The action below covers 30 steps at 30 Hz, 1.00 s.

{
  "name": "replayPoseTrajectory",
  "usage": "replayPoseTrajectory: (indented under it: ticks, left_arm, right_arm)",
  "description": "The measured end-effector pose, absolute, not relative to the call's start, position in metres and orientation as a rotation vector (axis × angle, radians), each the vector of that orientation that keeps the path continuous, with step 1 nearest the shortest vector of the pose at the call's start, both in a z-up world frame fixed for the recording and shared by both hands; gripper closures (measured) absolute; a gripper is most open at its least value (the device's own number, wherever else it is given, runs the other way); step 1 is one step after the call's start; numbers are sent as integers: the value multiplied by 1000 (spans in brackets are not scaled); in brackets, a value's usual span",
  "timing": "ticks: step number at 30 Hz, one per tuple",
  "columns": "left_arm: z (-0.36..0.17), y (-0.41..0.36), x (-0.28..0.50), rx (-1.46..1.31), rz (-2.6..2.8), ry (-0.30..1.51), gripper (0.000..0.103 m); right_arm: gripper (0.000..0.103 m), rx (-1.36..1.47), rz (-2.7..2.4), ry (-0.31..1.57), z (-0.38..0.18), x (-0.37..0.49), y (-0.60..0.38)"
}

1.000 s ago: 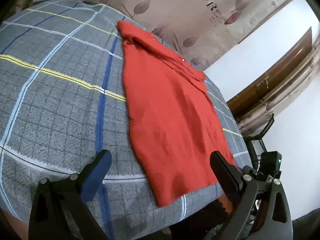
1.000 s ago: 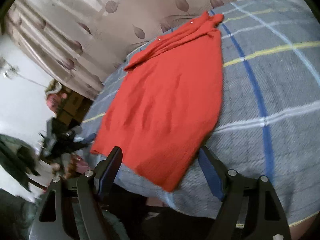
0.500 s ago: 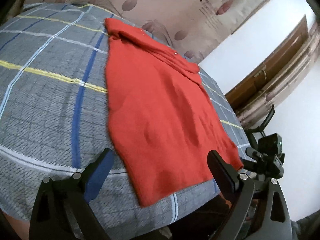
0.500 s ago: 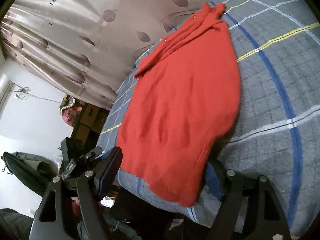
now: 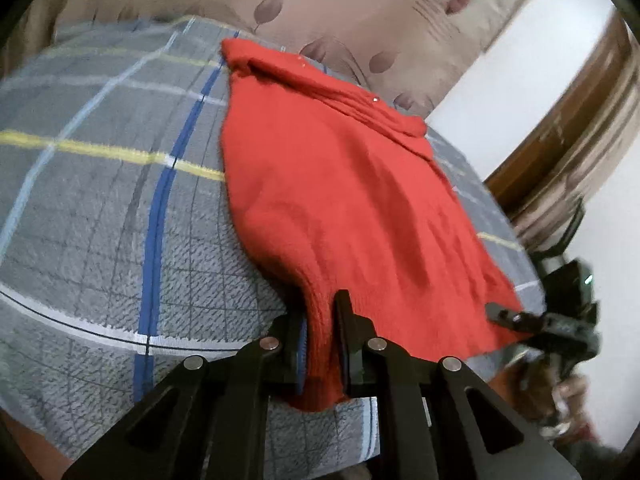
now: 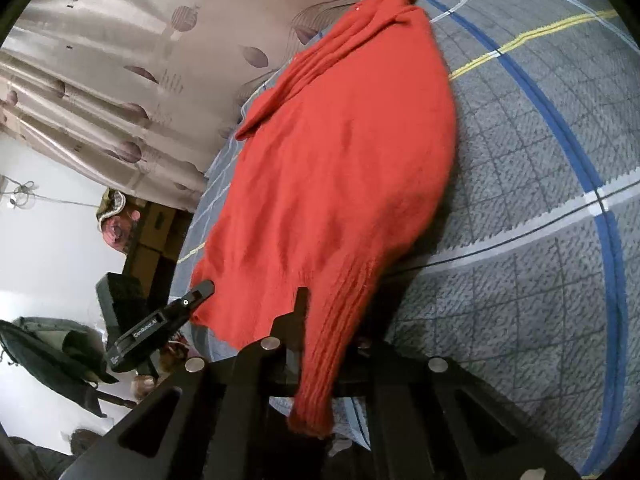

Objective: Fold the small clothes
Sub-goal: 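Grasp the hem with both grippers and lift it toward the collar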

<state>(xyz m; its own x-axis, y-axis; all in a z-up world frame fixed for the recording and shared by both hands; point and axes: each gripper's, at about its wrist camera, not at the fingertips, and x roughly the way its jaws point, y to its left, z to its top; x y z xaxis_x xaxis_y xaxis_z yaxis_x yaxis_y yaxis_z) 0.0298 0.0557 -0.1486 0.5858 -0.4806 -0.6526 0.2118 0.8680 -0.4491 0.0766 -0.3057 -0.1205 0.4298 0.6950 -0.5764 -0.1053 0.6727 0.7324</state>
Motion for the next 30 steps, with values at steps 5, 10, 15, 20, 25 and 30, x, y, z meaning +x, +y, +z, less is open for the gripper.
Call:
replayPoseTrajectory:
  ticks: [5,10,15,20,25,30]
  left_arm:
    - [-146,47,26,-261,-379,848,90]
    - [-144,40,24,-200,-355,838,90]
    - [-142,33,23,-136,-334,824,90]
    - [-141,30,22,-119,-325,820,90]
    - [-134,26,20,-76,-320,801,91]
    - [-123,21,21,-51,-327,781,92]
  right_arm:
    - [97,667,567,1009,-118,77,-302]
    - [96,654,561,1015,-118,79,-301]
    - [96,647,556,1017,-116,80,-297]
    - [96,602,569,1000,-112,79,-292]
    - [96,616,606,983,-106,79,-290]
    - [96,672,655,950,-95,83,-295]
